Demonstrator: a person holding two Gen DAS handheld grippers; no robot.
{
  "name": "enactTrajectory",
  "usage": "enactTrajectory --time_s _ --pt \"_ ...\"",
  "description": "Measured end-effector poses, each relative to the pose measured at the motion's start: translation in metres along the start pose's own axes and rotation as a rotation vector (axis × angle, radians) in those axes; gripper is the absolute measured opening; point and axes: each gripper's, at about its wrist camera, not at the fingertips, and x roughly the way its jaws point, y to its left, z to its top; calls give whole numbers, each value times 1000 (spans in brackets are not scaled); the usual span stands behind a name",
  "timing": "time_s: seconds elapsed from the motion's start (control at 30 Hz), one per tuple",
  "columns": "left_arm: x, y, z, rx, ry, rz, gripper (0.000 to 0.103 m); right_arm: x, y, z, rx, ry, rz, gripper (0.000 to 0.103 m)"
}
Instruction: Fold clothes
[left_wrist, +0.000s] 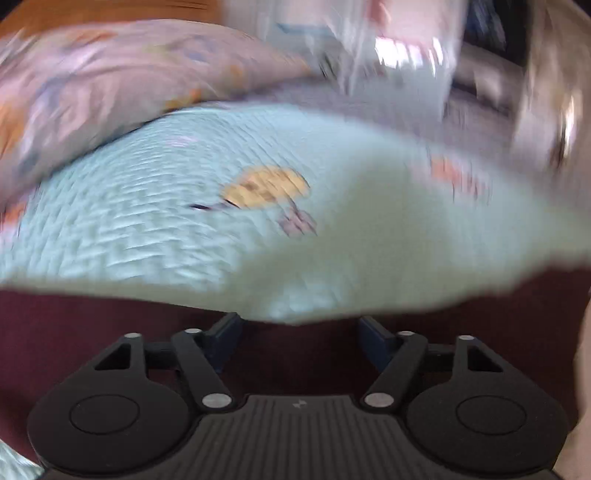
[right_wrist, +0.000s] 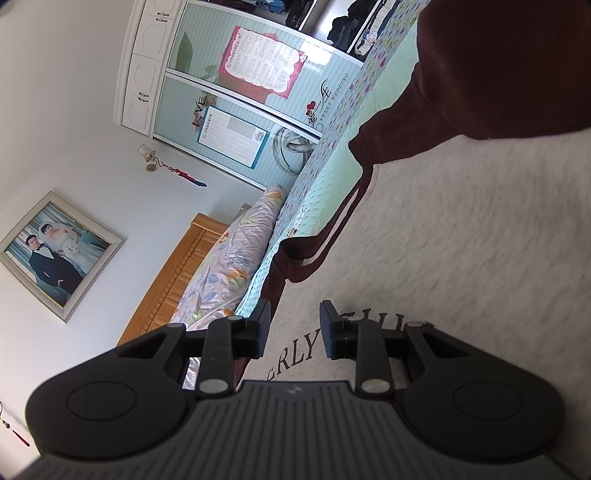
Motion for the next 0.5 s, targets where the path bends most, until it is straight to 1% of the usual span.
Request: enactTrajectory --time_s 0.03,0.07,0.1,0.13,0.17,0.2,0.23,0.27,0.3,0.33,0.4,0.43,0.5 --pt "-13 13 1 -33 -35 66 64 0 0 0 0 0 0 32" --pt "-26 22 1 -43 -65 145 78 0 0 0 -2 1 -2 32" --pt "-39 31 1 -71 -100 189 92 0 0 0 -4 2 -4 32" --pt "-51 41 0 -110 -130 170 96 0 1 0 -9 5 -7 32" --pt "-59 51 -4 -143 -146 93 101 0 2 0 -15 8 -9 34" --pt "-62 62 -9 -168 -137 -6 102 1 5 0 -27 14 -10 36" --pt "-58 71 -17 -182 -82 -58 102 2 8 -1 -48 24 -13 41" --pt "-49 75 -27 -174 -19 -43 99 4 14 -2 -82 40 -22 47" --pt "-47 74 -35 -137 -29 -18 97 6 22 -4 -133 59 -45 50" --pt "-50 70 -40 -108 -69 6 98 10 34 -8 -197 77 -81 53" --pt "-50 63 -38 -97 -60 96 97 16 57 -17 -324 118 -150 55" --pt "-49 57 -36 -79 -57 157 97 22 72 -24 -378 149 -167 54" --pt "-50 49 -35 -54 -68 294 98 42 109 -45 -482 228 -133 54"
